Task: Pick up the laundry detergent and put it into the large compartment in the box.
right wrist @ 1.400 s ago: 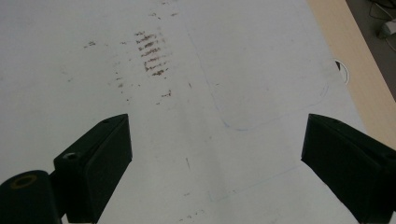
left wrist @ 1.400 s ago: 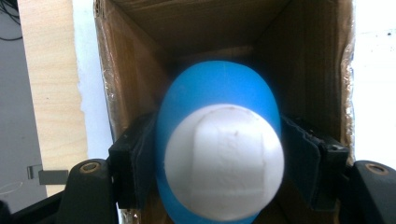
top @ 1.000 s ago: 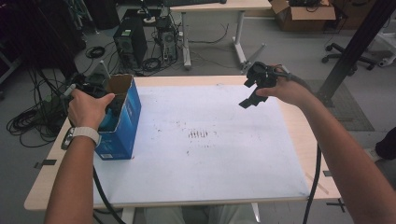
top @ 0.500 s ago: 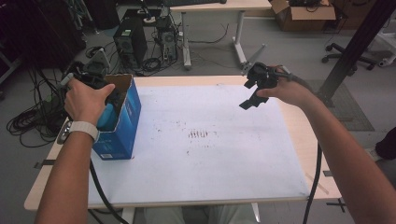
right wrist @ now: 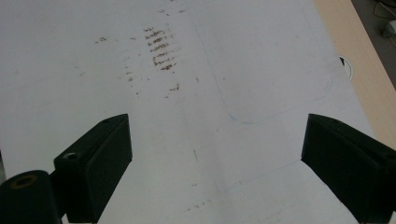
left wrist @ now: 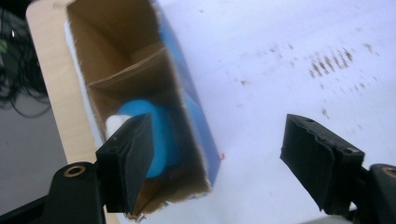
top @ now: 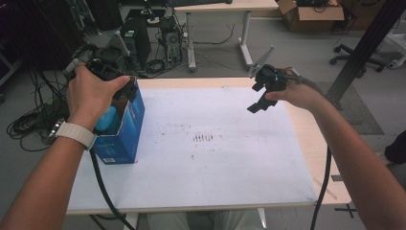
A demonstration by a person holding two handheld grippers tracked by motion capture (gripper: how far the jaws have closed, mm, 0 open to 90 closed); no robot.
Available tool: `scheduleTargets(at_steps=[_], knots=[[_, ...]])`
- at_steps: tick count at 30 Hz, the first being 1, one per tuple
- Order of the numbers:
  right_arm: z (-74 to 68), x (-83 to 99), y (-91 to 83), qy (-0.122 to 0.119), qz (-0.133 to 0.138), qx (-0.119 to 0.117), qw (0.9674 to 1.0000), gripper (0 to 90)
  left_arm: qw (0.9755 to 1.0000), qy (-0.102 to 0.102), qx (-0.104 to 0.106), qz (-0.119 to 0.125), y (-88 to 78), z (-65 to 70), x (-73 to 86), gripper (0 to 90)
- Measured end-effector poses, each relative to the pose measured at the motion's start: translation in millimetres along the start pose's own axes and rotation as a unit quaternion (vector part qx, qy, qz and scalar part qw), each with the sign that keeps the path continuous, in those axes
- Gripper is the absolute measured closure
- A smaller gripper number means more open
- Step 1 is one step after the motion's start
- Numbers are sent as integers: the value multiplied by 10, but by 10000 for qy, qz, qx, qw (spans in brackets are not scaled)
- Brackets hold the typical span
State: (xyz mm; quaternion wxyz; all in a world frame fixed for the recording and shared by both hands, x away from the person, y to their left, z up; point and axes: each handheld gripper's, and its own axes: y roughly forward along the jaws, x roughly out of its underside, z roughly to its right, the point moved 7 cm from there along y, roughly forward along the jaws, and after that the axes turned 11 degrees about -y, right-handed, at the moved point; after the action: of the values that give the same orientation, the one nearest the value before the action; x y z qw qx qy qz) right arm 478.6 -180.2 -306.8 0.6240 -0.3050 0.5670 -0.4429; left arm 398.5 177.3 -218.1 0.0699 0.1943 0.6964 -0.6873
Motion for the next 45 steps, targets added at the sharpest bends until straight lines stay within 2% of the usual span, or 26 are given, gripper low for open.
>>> scheduleTargets(at_steps=[2, 5, 13, 19, 22, 28, 30, 35, 45], knots=[[-4, -2, -7, 3, 7, 5, 10000, 85, 9997, 248, 88, -22, -63, 139, 26, 253], [-13, -1, -17, 15, 6, 8, 10000, 85, 9986, 484, 213, -22, -120, 288, 44, 228], [-26, 1, -42, 11, 11, 32, 10000, 85, 9957, 771, 497, -97, -117, 544, 95, 86], [-27, -9, -47, 7, 38, 32, 10000, 85, 9922, 1054, 663, -118, -95, 711, 127, 50], [-17, -9, -45, -9, 43, 24, 10000, 85, 9910, 1116, 729, -96, -96, 763, 112, 39], [21, 19, -33, 22, 31, 23, 10000, 84, 9903, 1165, 754, -94, -47, 827, 77, 40], [31, 11, -34, 28, 78, 36, 10000, 83, 9895, 1159, 856, -46, -39, 850, 61, 41], [19, 6, -48, 49, 81, 51, 9999, 82, 9882, 1214, 931, -15, -23, 886, 49, 40], [-21, -16, -42, 10, 38, 41, 10000, 83, 9874, 1274, 932, -47, -19, 899, 76, 40]])
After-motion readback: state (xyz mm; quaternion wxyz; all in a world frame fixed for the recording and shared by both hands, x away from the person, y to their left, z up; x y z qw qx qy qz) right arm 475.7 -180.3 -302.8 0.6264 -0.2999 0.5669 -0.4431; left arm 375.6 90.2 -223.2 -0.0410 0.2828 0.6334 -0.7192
